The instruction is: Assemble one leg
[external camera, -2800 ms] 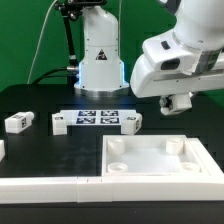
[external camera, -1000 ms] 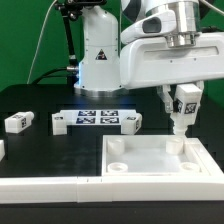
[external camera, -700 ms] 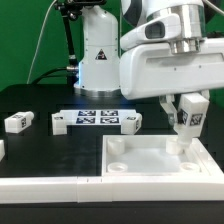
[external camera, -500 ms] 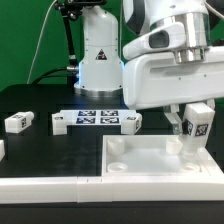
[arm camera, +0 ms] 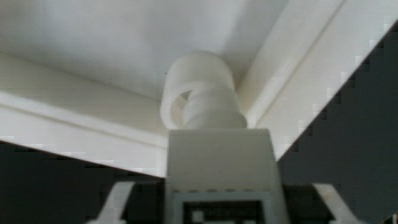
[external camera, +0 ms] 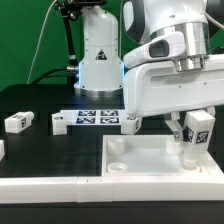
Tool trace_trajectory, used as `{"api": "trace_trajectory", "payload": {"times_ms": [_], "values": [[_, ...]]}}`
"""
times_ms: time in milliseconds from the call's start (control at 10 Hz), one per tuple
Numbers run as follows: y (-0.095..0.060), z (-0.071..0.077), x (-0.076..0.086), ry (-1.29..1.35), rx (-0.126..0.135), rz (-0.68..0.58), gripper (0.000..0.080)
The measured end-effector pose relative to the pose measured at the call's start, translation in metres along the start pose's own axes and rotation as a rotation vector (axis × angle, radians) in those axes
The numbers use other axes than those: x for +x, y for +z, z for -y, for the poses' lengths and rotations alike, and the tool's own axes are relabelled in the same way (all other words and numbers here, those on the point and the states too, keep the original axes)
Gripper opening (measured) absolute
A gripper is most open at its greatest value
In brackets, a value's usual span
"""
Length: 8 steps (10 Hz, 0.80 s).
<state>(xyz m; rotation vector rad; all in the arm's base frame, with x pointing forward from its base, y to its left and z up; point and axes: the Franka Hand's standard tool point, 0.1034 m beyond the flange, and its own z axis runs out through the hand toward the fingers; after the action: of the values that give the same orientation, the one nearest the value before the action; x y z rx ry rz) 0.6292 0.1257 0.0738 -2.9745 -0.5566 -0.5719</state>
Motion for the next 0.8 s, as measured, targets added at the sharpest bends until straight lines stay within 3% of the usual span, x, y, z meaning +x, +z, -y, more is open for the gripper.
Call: {"api": "trace_trajectory", "payload": {"times_ms": [800], "values": [[0.0067, -0.0053, -0.0007, -0.007, -0.012, -0.051, 0.0290]]}}
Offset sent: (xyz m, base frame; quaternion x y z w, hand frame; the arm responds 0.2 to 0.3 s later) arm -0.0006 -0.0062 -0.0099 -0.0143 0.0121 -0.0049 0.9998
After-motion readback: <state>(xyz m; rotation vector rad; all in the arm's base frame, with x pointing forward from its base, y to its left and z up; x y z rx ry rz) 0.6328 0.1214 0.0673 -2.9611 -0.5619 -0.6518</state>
